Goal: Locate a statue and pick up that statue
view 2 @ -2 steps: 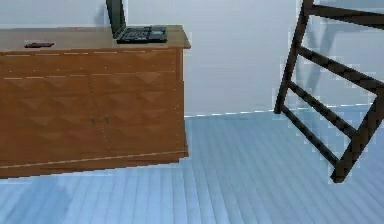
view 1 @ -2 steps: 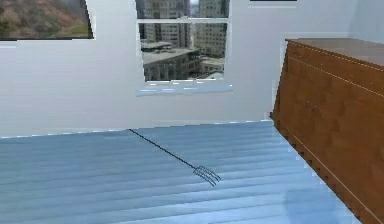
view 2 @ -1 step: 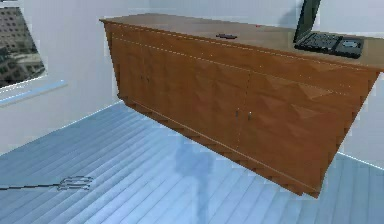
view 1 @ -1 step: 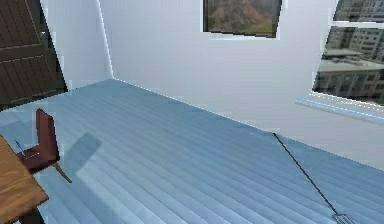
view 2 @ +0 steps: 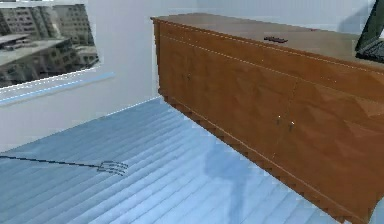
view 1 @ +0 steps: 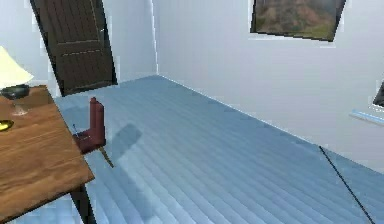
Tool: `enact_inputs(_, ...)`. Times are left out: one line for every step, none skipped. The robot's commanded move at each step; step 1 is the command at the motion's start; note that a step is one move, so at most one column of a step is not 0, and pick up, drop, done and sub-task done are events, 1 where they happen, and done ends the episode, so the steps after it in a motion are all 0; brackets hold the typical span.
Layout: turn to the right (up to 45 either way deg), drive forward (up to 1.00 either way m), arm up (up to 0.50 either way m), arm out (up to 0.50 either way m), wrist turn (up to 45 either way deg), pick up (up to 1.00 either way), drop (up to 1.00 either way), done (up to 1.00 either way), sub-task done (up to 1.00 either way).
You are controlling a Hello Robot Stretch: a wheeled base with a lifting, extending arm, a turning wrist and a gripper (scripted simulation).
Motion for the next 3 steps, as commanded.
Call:
enact_inputs(0.0, 0.3, 0.0, 0.0, 0.0, 0.0, 0.0, 0.0, 0.0)
enact_inputs(-45.0, 0.0, 0.0, 0.0, 0.0, 0.0, 0.0, 0.0, 0.0)
enact_inputs(-45.0, 0.0, 0.0, 0.0, 0.0, 0.0, 0.0, 0.0, 0.0)
